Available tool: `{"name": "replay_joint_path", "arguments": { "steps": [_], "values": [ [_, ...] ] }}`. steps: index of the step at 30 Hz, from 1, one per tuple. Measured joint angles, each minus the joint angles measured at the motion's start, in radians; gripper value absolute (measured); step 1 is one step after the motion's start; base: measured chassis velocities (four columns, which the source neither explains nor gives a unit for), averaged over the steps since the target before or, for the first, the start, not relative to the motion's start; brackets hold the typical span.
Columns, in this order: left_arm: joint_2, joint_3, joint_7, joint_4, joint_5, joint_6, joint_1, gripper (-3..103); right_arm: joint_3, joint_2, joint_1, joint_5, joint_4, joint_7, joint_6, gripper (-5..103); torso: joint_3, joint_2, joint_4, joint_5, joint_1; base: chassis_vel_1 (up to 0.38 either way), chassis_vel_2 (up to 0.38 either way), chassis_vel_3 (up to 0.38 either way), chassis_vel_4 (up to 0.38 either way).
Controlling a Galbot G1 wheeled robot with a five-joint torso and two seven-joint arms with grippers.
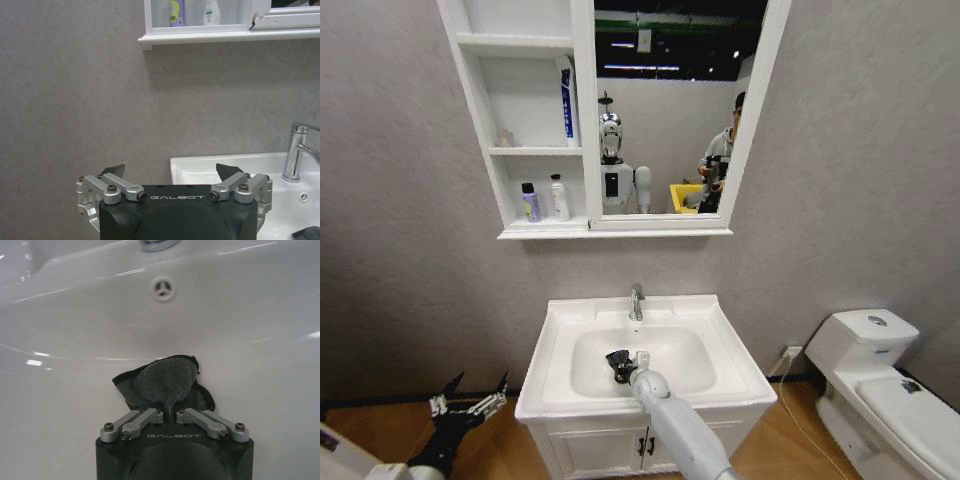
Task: Move facial cleanser and shampoo from washbasin to cabinet, then wipe washbasin with towel.
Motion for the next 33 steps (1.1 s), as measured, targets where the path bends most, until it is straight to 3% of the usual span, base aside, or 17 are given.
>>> {"name": "replay_joint_path", "arguments": {
  "steps": [4,9,16,20,22,24,28,33],
  "values": [
    [0.000,0.000,0.000,0.000,0.000,0.000,0.000,100,0.005,-0.106,0.003,0.060,0.041,0.025,-0.020,7,0.000,0.000,-0.0003,0.0000,0.000,0.000,0.000,0.000,0.000],
    [0.000,0.000,0.000,0.000,0.000,0.000,0.000,100,-0.015,-0.128,0.046,0.085,0.005,0.024,-0.022,7,0.000,0.000,0.0003,-0.0002,0.000,0.000,0.000,0.000,0.000],
    [0.000,0.000,0.000,0.000,0.000,0.000,0.000,100,-0.070,-0.027,0.107,0.080,-0.120,0.004,0.002,7,0.000,0.000,0.0007,-0.0002,0.000,0.000,0.000,0.000,0.000],
    [0.000,0.000,0.000,0.000,0.000,0.000,0.000,100,-0.104,0.076,0.129,0.057,-0.184,-0.005,0.019,7,0.000,0.000,-0.0001,-0.0006,0.000,0.000,0.000,0.000,0.000],
    [0.000,0.000,0.000,0.000,0.000,0.000,0.000,100,-0.123,0.139,0.129,0.031,-0.197,-0.012,0.030,7,0.000,0.000,0.0008,-0.0001,0.000,0.000,0.000,0.000,0.000],
    [0.000,0.000,0.000,0.000,0.000,0.000,0.000,100,-0.135,0.156,0.126,0.028,-0.191,-0.013,0.034,7,0.000,0.000,0.0016,-0.0001,0.000,0.000,0.000,0.000,0.000],
    [0.000,0.000,0.000,0.000,0.000,0.000,0.000,100,-0.168,0.165,0.102,0.039,-0.120,-0.013,0.051,7,0.000,0.000,0.0003,-0.0002,0.000,0.000,0.000,0.000,0.000],
    [0.000,0.000,0.000,0.000,0.000,0.000,0.000,100,-0.167,0.152,0.091,0.065,-0.080,0.014,0.031,7,0.000,0.000,0.0015,0.0003,0.000,0.000,0.000,0.000,0.000]
  ]
}}
